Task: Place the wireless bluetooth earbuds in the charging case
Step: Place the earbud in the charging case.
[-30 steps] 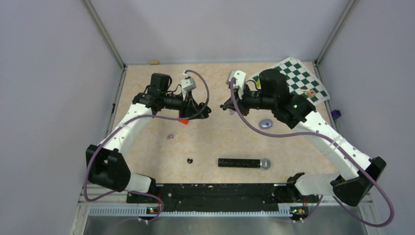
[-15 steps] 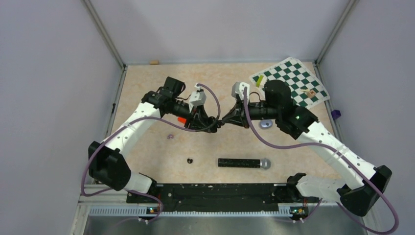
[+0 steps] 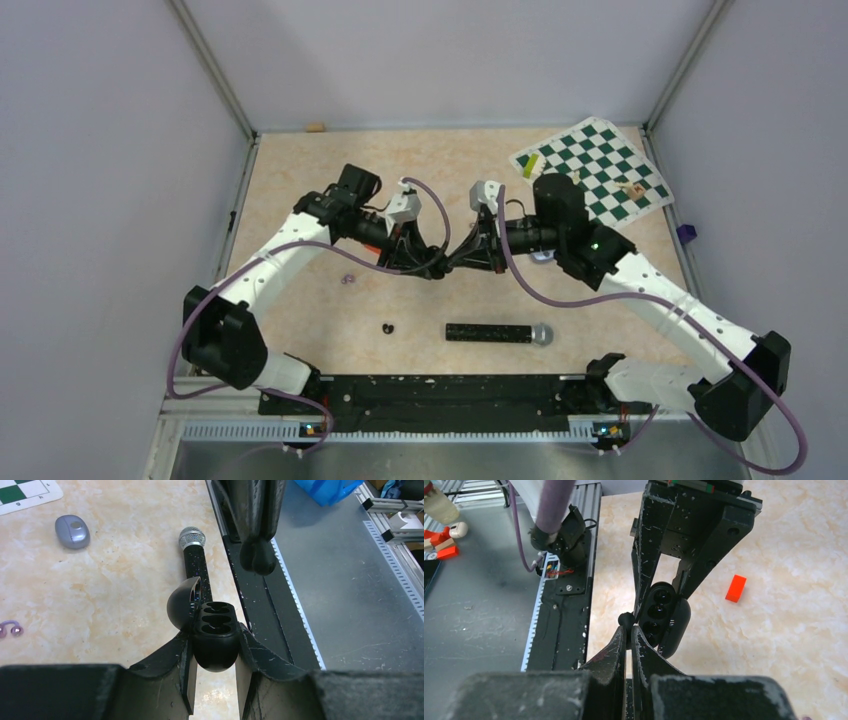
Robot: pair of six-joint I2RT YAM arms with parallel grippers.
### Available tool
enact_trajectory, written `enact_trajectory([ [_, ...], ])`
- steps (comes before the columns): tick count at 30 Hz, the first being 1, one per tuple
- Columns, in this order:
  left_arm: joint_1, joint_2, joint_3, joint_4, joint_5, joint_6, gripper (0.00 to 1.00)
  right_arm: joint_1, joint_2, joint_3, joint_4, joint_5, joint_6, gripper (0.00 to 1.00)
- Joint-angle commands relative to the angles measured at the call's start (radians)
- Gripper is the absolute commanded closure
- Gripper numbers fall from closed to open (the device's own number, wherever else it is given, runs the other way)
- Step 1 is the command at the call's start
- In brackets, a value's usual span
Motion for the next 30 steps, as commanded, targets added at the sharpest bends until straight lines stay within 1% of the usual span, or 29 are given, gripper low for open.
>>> enact_trajectory([
  [1,-0.021,0.023,-0.021,0.049,0.061,-0.010,1.00,0.007,0.004,-0.022,0.088,-0.022,0.003,1.00],
  [12,-0.055,0.057,-0.023,0.063,0.039,-0.026,1.00,0.008,-0.008,-0.062,0.120,0.001,-0.023,1.00],
  [30,-0.060,0.050,-0.030,0.080,0.035,-0.046,1.00,0.008,0.035,-0.077,0.134,0.011,-0.016,1.00],
])
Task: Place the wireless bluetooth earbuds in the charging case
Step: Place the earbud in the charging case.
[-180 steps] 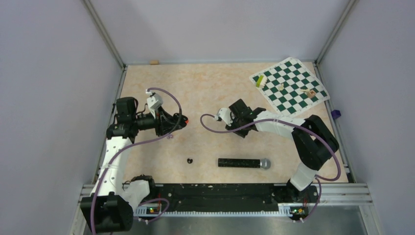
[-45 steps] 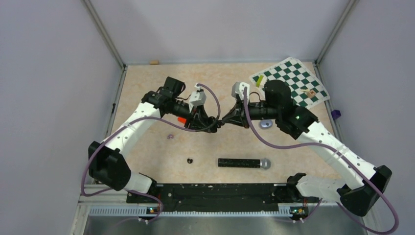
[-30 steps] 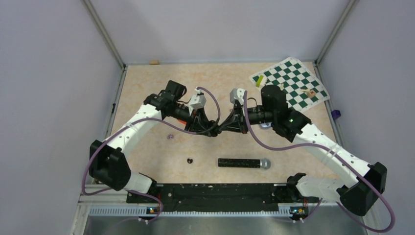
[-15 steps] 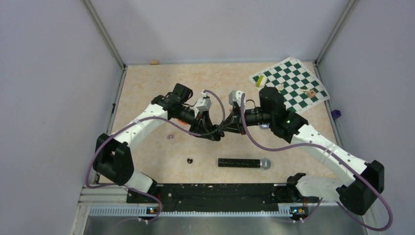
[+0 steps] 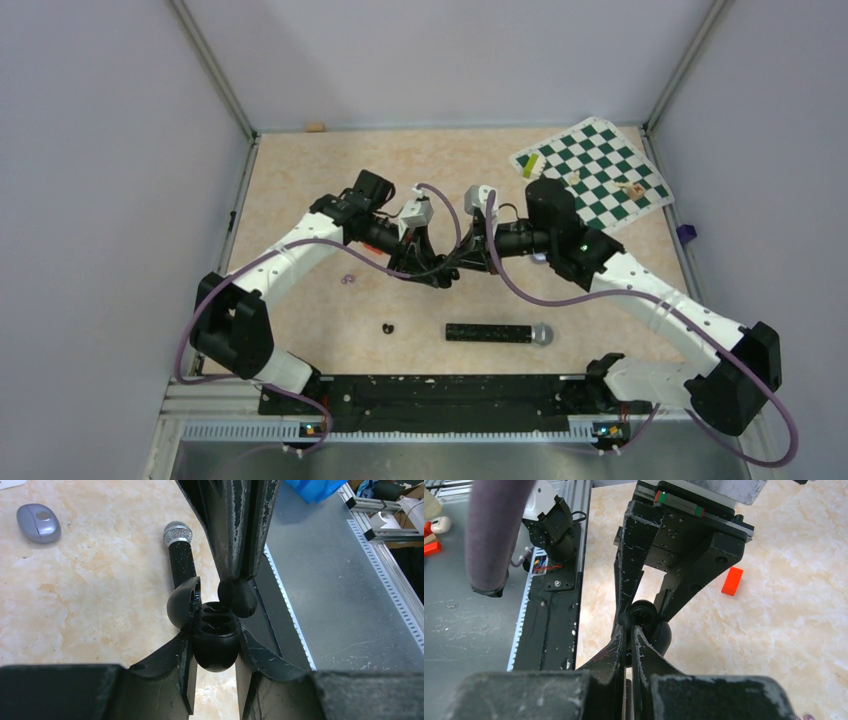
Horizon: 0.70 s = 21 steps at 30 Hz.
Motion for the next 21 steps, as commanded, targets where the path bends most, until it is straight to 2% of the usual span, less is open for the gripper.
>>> enact_trajectory([
  [1,-0.004,-0.010,-0.001,0.028,0.024,-0.006,1.00,0.007,0.009,-0.002,0.040,-0.008,-0.012,1.00],
  [21,-0.004,-0.015,-0.002,0.032,0.022,-0.010,1.00,0.013,0.042,-0.012,0.056,0.036,-0.006,1.00],
])
